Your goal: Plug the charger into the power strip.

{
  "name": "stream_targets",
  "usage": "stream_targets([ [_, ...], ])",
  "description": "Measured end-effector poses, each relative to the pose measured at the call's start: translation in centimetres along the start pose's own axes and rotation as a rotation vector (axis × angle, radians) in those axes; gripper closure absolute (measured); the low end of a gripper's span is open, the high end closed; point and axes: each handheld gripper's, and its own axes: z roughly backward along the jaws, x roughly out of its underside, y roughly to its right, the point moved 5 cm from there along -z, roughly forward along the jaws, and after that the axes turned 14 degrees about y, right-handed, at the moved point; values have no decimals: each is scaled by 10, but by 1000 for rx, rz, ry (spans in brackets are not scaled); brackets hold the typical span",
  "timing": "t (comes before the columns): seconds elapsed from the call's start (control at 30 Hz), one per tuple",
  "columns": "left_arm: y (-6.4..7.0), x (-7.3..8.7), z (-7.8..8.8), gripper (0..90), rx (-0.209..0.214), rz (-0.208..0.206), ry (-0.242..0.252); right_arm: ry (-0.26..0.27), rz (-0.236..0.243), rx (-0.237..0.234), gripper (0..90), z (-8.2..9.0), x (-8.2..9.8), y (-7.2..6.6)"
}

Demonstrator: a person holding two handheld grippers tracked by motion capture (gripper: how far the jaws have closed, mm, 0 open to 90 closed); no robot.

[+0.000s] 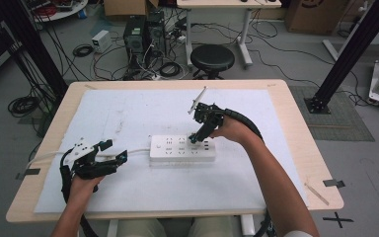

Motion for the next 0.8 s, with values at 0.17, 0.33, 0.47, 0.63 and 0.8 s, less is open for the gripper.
stream_targets([
  [0.17, -1, -1, 1, 215, -3, -5, 4, 84, -37, 42, 209, 19, 2, 0],
  [0.33, 2, -5, 1, 215, 5, -11, 6, 111, -83, 93, 197, 34, 11, 0],
  [0.47, 3, -7, 0, 215, 7, -21, 11, 126, -123, 124, 197, 46, 22, -1],
  [0.63, 7, -7, -1, 215, 12, -25, 11, 147, -165, 162, 197, 56, 38, -4],
  [0.8, 9, -8, -3, 215, 14, -22, 21, 165, -199, 188, 197, 65, 53, -8],
])
